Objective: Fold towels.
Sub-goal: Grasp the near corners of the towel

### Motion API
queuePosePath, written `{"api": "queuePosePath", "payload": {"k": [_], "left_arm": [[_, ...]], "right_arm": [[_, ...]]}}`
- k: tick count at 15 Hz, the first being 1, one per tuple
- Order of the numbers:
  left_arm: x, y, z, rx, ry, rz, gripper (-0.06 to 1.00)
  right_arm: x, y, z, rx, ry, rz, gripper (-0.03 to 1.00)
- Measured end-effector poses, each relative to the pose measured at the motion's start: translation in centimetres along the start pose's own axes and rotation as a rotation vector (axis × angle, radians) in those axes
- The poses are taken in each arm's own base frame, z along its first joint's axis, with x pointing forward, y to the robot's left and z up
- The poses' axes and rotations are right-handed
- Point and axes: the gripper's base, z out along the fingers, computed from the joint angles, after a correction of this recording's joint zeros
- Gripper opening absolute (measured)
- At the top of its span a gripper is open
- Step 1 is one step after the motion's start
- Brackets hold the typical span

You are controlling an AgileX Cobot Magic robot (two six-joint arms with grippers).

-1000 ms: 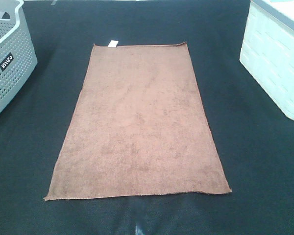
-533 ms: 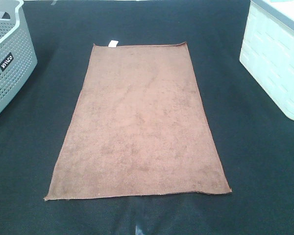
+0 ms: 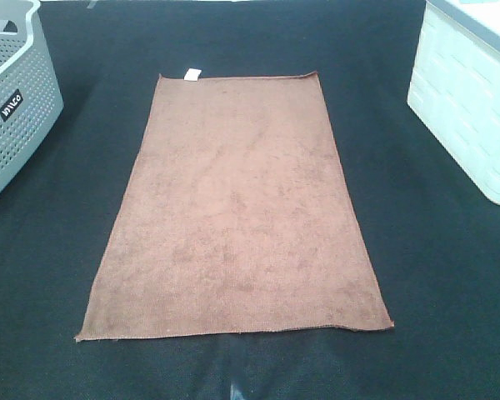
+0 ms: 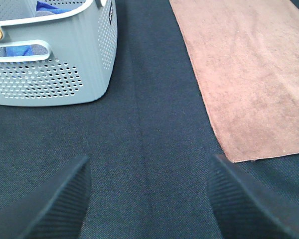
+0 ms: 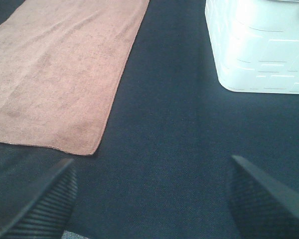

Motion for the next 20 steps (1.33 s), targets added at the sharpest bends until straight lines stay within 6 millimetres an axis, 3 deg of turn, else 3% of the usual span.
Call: {"api": "queuePosePath", "payload": {"k": [20], "left_arm": [[0.0,0.0,0.0,0.0,0.0,0.0,0.64]], "right_arm": [[0.0,0.01,0.0,-0.001,0.0,0.0,0.77]]}}
